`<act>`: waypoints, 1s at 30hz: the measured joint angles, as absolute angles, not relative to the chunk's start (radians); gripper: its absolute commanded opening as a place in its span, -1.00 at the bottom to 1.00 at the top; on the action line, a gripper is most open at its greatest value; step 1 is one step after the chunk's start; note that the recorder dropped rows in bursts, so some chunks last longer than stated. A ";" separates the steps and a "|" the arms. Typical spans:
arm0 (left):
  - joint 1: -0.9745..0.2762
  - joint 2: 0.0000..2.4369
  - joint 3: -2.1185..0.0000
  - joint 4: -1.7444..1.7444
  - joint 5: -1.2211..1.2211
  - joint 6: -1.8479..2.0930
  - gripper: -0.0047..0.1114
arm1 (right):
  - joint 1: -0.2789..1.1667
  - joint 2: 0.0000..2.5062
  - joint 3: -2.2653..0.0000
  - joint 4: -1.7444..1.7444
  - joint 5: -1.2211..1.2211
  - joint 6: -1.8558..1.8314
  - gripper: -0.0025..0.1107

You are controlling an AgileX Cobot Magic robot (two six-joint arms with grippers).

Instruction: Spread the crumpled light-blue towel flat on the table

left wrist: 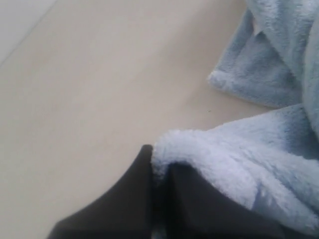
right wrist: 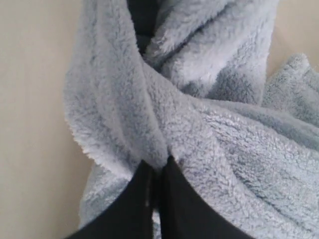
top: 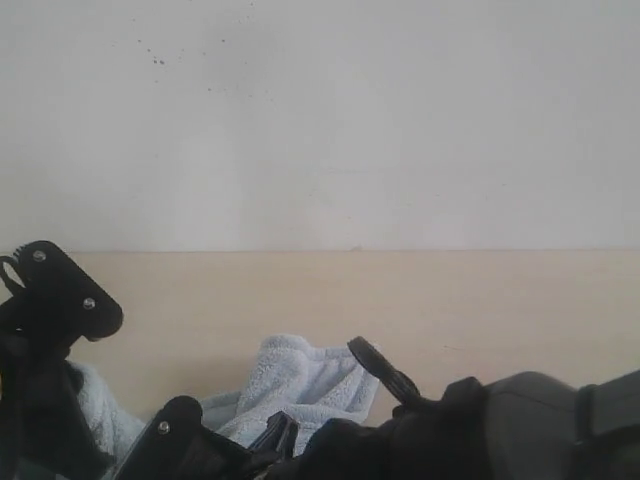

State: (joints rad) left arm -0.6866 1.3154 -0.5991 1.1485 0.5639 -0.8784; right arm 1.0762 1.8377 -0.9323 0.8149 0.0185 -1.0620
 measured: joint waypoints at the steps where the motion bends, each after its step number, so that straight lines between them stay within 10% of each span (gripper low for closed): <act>1: -0.687 1.315 -0.599 1.170 0.594 -0.913 -0.85 | 1.076 1.838 -0.930 0.815 0.015 -1.051 -0.96; 30: -0.686 1.075 -0.934 1.436 0.635 -1.246 -0.85 | 0.714 1.134 -0.875 0.819 0.037 -1.455 -0.96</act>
